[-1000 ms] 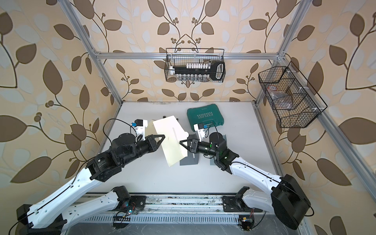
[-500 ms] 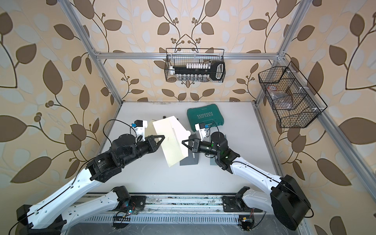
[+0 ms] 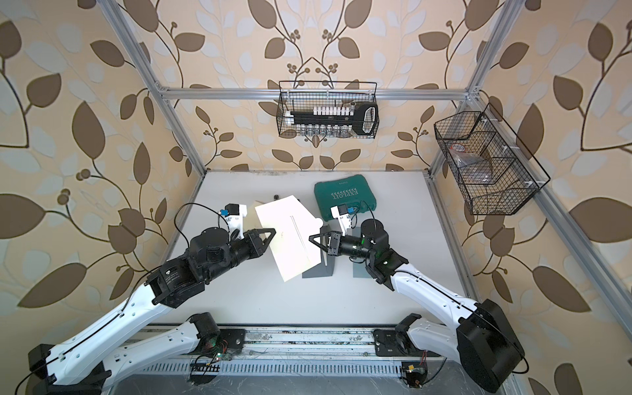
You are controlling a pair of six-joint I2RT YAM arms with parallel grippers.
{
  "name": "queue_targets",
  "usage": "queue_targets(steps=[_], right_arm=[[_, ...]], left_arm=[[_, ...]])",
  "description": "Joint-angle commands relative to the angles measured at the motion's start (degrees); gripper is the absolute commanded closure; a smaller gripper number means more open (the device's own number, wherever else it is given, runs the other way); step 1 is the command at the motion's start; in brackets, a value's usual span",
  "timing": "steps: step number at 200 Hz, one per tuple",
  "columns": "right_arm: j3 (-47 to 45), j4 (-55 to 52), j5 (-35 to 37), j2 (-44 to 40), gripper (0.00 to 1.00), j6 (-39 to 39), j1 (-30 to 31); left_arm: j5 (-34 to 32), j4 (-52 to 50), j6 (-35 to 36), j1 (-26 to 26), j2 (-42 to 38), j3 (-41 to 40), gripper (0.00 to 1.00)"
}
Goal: Open the envelope
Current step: Open the envelope flap on the envelope, then place the envelope at the center of the board.
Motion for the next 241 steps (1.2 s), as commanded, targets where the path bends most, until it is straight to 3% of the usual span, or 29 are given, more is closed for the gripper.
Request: queue_targets(steps=[1,59,88,104,111,125,169,190,241], right_arm=[[0.6,-1.2,-2.8,-1.5,1.00,-1.2,-0.9],[1.8,-7.7,-1.1,-2.9,1.00,-5.6,-1.2],[2.3,-11.0,0.3,-3.1,1.00,-7.6,-1.1],[2.4,-12.5,1.0,-3.1,1.00,-8.3,-1.1],[2.7,-13.4,1.1,-3.1,1.00,-8.8,-1.2],[3.2,-15.2,1.6,-2.6,1.00,-9.7,-1.1],[3.7,-16.4,3.0,0.9,1.00,-8.0,0.1],[3.9,-13.6,2.6,4.6,1.00,-5.1,1.6],[8.9,-16.6,6.5,13.2,1.00,-6.1,8.7]], left_arm=[[-4.1,-0.8,0.0,0.2,0.3,-0.7,0.76],[-7.3,-3.4,-0.8,0.2,0.0,-1.1,0.58],[-11.8,-7.4,-1.2,0.2,-1.1,-0.6,0.54],[-14.7,-10.2,-1.7,0.2,-2.1,-0.4,0.39],[-16.8,-12.2,-5.2,0.2,-2.5,-0.2,0.32],[-20.7,-15.9,-8.4,0.2,-3.5,-0.3,0.27],[-26.9,-18.8,-11.3,0.2,-9.4,-2.1,0.24],[-27.6,-18.3,-8.1,0.2,-11.1,-1.7,0.22],[-26.4,-21.8,-2.5,0.2,-9.4,2.9,0.17]])
